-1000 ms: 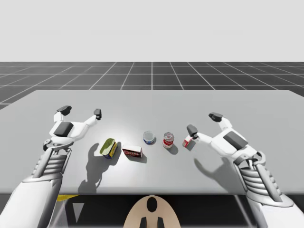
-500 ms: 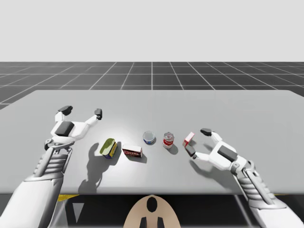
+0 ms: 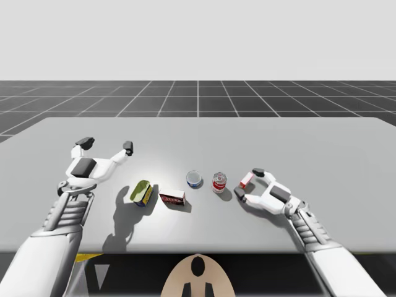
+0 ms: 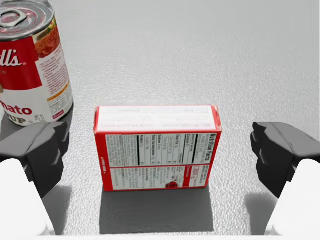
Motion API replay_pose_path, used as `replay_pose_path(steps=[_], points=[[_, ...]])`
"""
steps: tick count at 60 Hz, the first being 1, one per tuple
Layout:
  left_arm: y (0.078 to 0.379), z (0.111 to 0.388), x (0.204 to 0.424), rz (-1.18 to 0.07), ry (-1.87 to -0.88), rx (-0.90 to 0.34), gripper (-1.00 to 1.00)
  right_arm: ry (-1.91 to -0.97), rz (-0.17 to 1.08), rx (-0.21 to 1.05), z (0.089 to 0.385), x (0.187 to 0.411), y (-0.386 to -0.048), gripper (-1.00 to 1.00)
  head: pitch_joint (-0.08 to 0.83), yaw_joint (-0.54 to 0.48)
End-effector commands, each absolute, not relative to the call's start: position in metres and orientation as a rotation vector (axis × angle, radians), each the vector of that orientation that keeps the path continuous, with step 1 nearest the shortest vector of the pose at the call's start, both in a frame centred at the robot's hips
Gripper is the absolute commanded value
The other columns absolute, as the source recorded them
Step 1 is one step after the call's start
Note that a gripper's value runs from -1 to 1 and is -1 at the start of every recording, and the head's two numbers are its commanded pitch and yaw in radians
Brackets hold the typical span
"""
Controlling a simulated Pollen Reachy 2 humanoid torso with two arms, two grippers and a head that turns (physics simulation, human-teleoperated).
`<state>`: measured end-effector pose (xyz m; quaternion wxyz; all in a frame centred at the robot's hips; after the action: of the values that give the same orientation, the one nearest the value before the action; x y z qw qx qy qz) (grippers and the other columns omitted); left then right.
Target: Lift the gelatin box off the table.
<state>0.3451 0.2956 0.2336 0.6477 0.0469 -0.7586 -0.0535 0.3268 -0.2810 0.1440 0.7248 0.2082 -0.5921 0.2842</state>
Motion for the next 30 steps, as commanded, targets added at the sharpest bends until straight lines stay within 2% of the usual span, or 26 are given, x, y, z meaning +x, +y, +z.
replay_pose_path(steps=[1, 19, 20, 22, 23, 24, 30], points=[[0.296, 0.235, 0.344, -0.121, -1.73, 0.104, -1.0, -1.293, 0.623, 0.451, 0.141, 0.339, -0.275, -1.0, 0.673, -0.27], [0.295, 0.236, 0.343, -0.126, -1.734, 0.103, -1.0, -1.29, 0.659, 0.44, 0.134, 0.345, -0.267, -1.0, 0.673, -0.27], [0.295, 0.236, 0.343, -0.126, -1.734, 0.103, -1.0, -1.294, 0.663, 0.439, 0.133, 0.345, -0.267, -0.93, 0.673, -0.27], [0.295, 0.236, 0.343, -0.126, -1.734, 0.103, -1.0, -1.284, 0.654, 0.428, 0.133, 0.343, -0.268, -0.41, 0.673, -0.27], [0.295, 0.236, 0.342, -0.126, -1.734, 0.103, -1.0, -1.257, 0.664, 0.441, 0.132, 0.341, -0.269, 0.85, 0.671, -0.27], [0.295, 0.236, 0.342, -0.126, -1.734, 0.103, -1.0, -1.245, 0.666, 0.451, 0.132, 0.34, -0.269, 1.0, 0.671, -0.27], [0.294, 0.236, 0.342, -0.128, -1.735, 0.107, -1.0, -1.235, 0.659, 0.466, 0.13, 0.337, -0.27, 1.0, 0.653, -0.27]])
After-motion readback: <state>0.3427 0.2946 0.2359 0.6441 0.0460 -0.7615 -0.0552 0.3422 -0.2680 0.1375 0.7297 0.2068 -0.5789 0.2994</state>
